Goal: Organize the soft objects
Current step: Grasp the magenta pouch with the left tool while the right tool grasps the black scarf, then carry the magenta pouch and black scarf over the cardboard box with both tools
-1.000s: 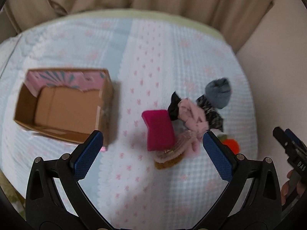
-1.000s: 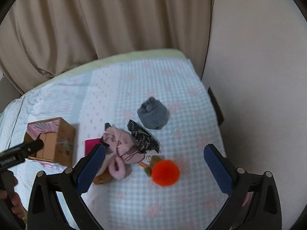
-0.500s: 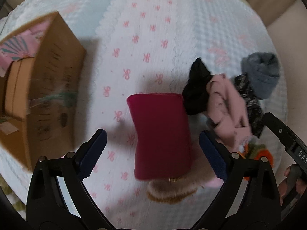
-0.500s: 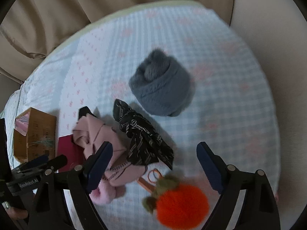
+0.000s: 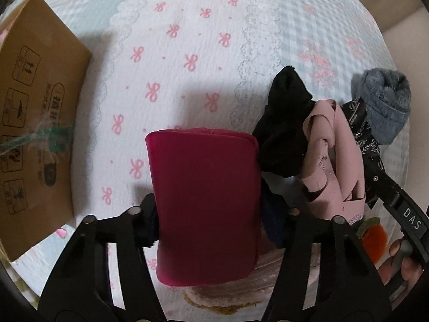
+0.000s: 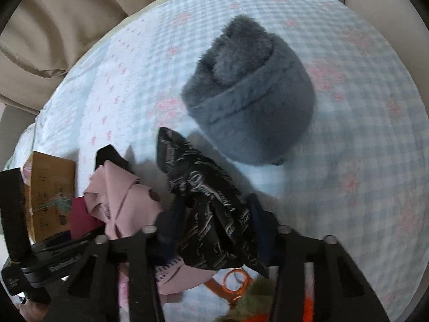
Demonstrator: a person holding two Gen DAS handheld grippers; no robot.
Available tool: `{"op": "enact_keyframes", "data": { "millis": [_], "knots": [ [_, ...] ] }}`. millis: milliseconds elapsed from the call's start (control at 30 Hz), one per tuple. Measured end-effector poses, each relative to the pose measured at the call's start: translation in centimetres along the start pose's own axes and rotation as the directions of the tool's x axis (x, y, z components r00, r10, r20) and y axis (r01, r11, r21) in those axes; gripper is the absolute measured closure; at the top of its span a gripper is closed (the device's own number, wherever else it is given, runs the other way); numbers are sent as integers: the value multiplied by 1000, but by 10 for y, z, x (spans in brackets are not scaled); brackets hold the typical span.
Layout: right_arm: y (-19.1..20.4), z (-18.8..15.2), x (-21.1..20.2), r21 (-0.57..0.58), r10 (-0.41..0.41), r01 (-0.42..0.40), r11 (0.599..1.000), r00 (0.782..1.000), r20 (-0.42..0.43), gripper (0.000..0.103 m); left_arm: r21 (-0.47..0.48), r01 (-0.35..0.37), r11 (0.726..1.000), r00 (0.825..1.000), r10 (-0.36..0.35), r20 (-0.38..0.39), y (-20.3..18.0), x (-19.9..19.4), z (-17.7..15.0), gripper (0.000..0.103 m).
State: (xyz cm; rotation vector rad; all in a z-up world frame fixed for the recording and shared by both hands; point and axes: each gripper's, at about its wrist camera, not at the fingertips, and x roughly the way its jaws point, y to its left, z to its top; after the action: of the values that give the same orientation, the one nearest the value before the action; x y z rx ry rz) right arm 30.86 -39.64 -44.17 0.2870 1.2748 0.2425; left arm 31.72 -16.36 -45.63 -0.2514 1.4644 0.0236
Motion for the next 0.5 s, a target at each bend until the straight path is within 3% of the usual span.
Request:
{"op": "enact_keyframes", "data": {
  "millis": [167,500],
  "knots": [
    [6,-2,-4,0,-1,1,1000,1000,14,73,7,7,1000,1000,-7,20,2,-14,2,57],
    [22,-3,-52,1,-10,10,1000,994,108,74,-2,57,998,993,-57,99,15,-82,10,58]
  ]
}}
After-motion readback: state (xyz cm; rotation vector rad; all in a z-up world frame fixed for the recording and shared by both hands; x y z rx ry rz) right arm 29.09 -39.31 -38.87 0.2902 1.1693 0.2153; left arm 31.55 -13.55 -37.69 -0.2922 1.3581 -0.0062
